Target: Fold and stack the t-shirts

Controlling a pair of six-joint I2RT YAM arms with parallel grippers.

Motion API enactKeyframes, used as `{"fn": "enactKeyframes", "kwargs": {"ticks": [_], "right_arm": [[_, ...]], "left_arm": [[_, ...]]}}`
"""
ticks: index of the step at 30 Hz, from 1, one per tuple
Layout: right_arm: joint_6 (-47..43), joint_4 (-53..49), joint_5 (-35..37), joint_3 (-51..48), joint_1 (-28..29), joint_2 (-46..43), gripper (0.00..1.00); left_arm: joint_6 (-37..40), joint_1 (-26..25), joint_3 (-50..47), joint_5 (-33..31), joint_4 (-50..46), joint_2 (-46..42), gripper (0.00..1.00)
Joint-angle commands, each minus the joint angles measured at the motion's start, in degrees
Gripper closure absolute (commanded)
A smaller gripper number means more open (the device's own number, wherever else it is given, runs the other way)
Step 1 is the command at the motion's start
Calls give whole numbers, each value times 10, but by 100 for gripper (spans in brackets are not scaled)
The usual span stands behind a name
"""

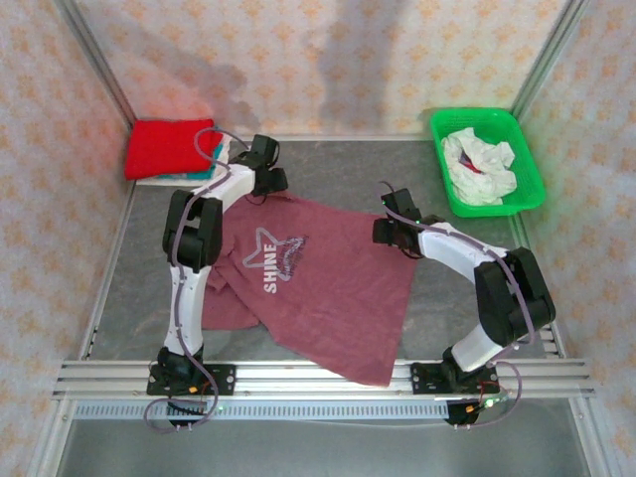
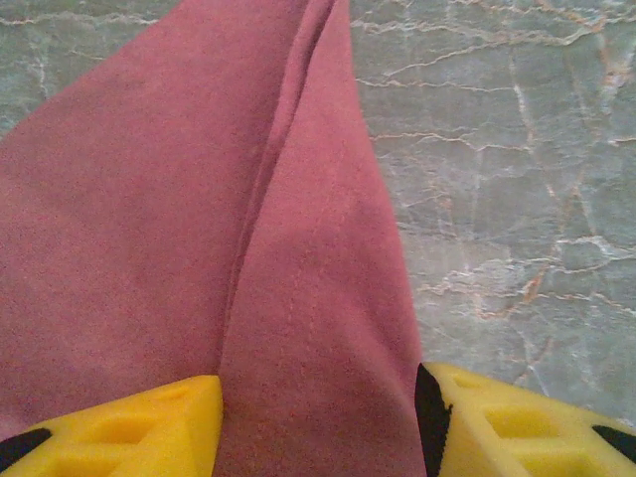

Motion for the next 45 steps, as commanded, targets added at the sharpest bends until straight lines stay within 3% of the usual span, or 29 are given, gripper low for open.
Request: {"fn": "enactKeyframes", "kwargs": {"ticks": [1, 3, 9, 11, 17, 22, 25, 28, 30, 33, 39, 43, 45], "right_arm": [[-7, -15, 18, 4, -1, -11, 40], [-5, -13, 16, 5, -1, -8, 40], [-5, -16, 16, 12, -1, -4, 41], [-5, -16, 16, 13, -1, -2, 41], [-2, -16, 14, 14, -1, 3, 41], [2, -11, 8, 18, -1, 9, 42], [7, -10, -1, 22, -1, 15, 42], [13, -17, -6, 29, -1, 17, 42], [16, -24, -3, 33, -1, 12, 42], [23, -33, 9, 31, -1, -3, 42], [55, -57, 44, 28, -1, -4, 46], [90, -64, 65, 26, -1, 0, 52], [107, -64, 71, 30, -3, 13, 61]], "left_arm": [[-6, 3, 22, -25, -12, 10, 46], [-9, 3, 25, -23, -12, 17, 48], [-15, 3, 27, -15, -4, 21, 93], [-18, 1, 31, -18, -8, 17, 100], [-16, -16, 69, -31, -24, 9, 100], [-10, -38, 203, -38, -86, 75, 98], [-15, -48, 331, -15, -133, 150, 52], [-18, -55, 453, 13, -174, 212, 47], [-12, -57, 480, 24, -181, 212, 48], [3, -59, 382, 11, -140, 130, 48], [-14, -25, -65, 6, 121, -153, 47], [-1, 12, -170, 17, 110, -198, 53], [3, 31, -199, 24, 101, -192, 58]]}}
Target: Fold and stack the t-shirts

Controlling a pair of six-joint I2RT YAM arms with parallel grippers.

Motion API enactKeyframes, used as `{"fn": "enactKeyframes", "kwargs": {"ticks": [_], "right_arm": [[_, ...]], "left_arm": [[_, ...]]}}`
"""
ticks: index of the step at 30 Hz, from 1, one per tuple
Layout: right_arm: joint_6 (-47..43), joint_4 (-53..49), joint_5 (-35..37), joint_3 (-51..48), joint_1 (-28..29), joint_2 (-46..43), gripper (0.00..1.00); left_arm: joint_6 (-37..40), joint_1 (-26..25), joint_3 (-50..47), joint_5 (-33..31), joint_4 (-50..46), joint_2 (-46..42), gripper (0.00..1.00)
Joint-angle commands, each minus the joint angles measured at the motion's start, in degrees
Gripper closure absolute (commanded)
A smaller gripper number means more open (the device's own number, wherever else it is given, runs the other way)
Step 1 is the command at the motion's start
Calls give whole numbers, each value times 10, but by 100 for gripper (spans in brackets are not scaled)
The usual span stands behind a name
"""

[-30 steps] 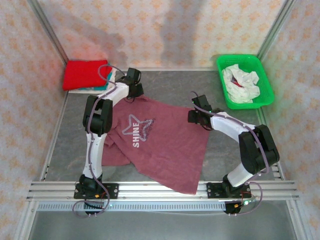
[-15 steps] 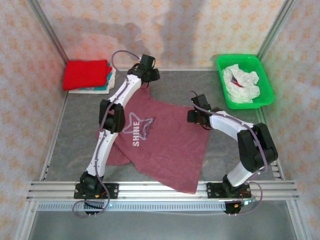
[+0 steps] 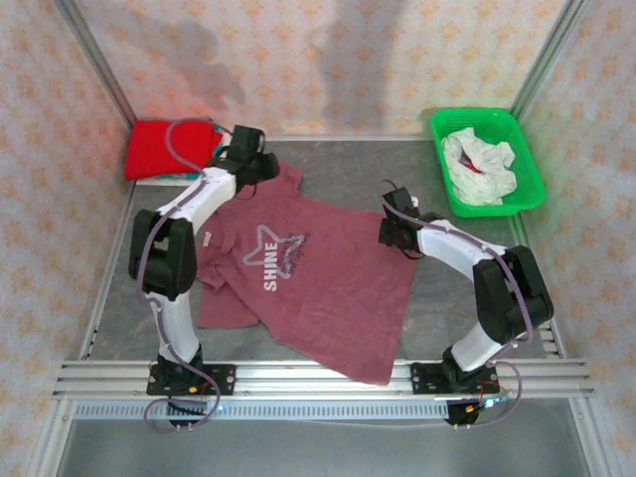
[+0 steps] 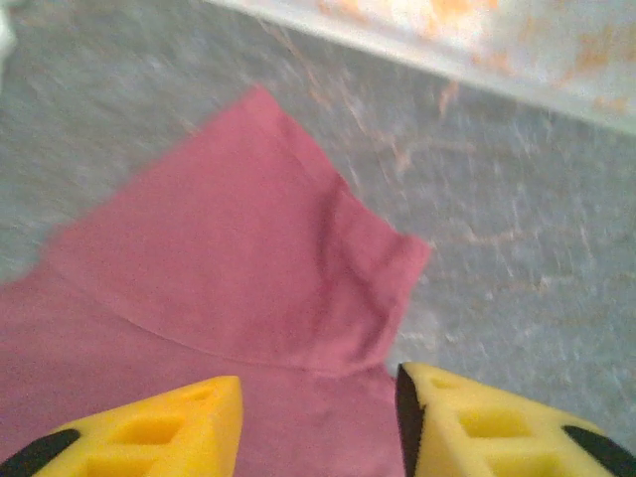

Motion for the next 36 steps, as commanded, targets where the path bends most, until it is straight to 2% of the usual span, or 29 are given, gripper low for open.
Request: {"fn": "enactKeyframes", "kwargs": {"ticks": [1, 4, 8, 13, 17, 21, 24, 26, 29, 32, 34, 36], "right_arm": [[40, -24, 36, 21, -4, 13, 65], [51, -38, 24, 42, -3, 46, 78], [63, -31, 19, 58, -3, 85, 86], [70, -27, 20, 94, -4, 144, 88], [71, -49, 8, 161, -10, 223, 91], [81, -48, -5, 216, -27, 275, 91], [81, -64, -6, 291, -51, 324, 92], [86, -82, -31, 353, -69, 357, 92], [81, -71, -24, 431, -80, 396, 92], [67, -130, -42, 562, -89, 452, 91], [58, -135, -52, 597, -88, 456, 90], [54, -124, -56, 587, -85, 433, 88]], "left_arm": [[11, 31, -56, 19, 29, 24, 59], [15, 47, -79, 36, 37, 36, 59], [30, 53, -63, 54, 13, 66, 61], [17, 62, -96, 66, 39, 59, 61], [-16, 82, -144, 68, 92, 30, 59], [-4, 90, -118, 75, 53, 29, 57], [-13, 92, -151, 51, 74, -7, 55], [-9, 92, -158, 45, 72, -36, 53], [17, 92, -142, 30, 38, -50, 51], [34, 92, -135, 28, 9, -58, 50], [40, 92, -140, 34, 6, -64, 50], [45, 92, -146, 43, 3, -62, 50]]}}
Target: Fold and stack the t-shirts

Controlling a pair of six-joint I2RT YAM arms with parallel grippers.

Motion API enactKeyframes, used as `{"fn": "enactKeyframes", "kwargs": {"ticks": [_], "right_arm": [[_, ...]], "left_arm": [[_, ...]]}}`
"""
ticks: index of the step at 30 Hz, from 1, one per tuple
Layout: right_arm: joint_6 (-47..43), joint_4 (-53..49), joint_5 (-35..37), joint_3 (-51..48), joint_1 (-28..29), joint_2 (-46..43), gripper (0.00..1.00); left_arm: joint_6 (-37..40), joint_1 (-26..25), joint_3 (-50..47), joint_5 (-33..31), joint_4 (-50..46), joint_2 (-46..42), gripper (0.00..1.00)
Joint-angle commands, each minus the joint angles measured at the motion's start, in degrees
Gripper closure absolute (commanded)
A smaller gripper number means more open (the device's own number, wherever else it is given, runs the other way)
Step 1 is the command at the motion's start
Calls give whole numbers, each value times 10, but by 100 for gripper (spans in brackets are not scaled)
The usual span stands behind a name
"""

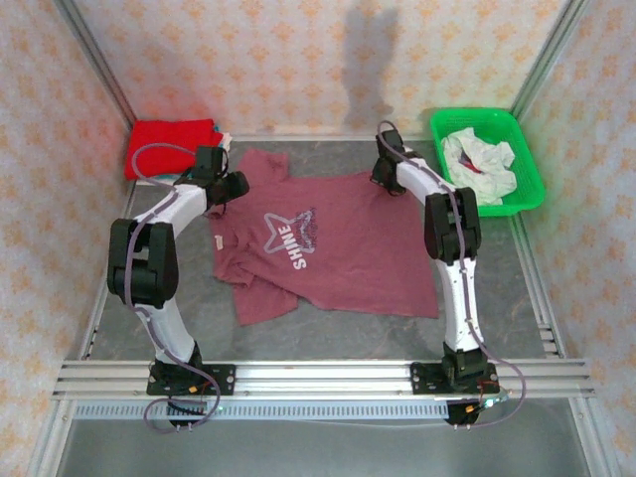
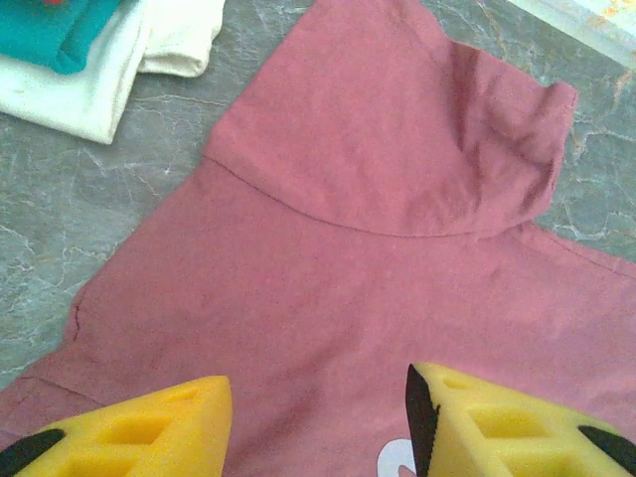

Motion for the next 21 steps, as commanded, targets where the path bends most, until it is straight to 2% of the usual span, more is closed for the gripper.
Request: {"fn": "enactKeyframes", "kwargs": {"ticks": [1, 5, 9, 13, 18, 21], "right_arm": [[-14, -34, -14, 2, 9, -41, 85], [-6, 7, -17, -115, 25, -132, 82], [-12, 24, 10, -188, 35, -167, 82], [-22, 17, 17, -192, 35, -149, 84], [-15, 7, 5, -159, 28, -112, 83], [-13, 0, 5, -125, 25, -77, 83]], "left_arm": [[20, 0, -2, 1, -36, -4, 50], [20, -3, 9, 27, -39, 29, 52], [18, -10, 54, 33, -56, 94, 55], [16, -17, 95, 34, -56, 144, 57], [-3, -19, 166, 44, -86, 209, 58], [-16, -18, 175, 35, -68, 227, 58]]}}
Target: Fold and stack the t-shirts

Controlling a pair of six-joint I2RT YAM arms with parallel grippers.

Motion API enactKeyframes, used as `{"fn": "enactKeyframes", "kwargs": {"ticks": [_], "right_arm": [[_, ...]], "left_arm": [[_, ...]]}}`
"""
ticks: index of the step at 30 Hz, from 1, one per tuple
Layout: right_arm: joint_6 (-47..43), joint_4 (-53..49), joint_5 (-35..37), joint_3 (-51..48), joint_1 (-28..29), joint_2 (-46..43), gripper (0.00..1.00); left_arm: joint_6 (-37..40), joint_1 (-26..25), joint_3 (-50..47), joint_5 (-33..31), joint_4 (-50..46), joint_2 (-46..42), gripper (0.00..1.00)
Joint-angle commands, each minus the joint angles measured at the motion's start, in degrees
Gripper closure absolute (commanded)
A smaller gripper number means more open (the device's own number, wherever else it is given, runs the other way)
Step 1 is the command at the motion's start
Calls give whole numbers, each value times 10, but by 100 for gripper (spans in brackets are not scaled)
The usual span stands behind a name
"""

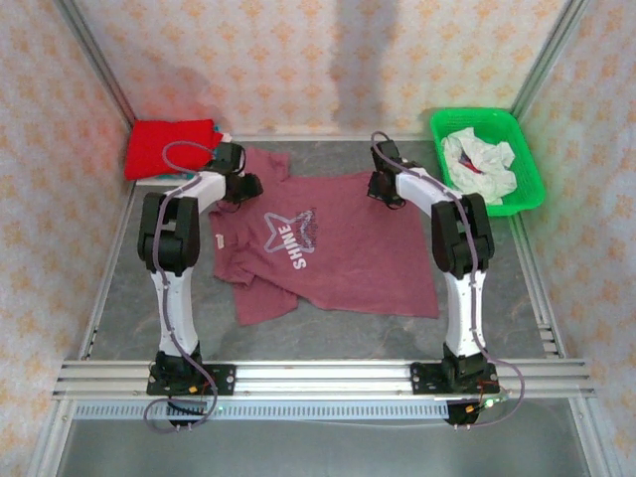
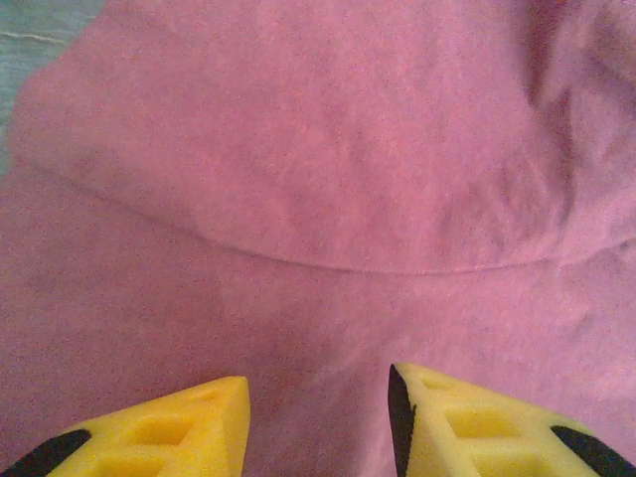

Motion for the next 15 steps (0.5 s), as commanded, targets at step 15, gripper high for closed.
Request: {"fn": "enactKeyframes", "kwargs": {"ticks": [15], "right_arm": [[50, -69, -17, 269, -30, 195, 78]], "left_arm": [[-21, 0, 419, 34, -199, 262, 59]]}}
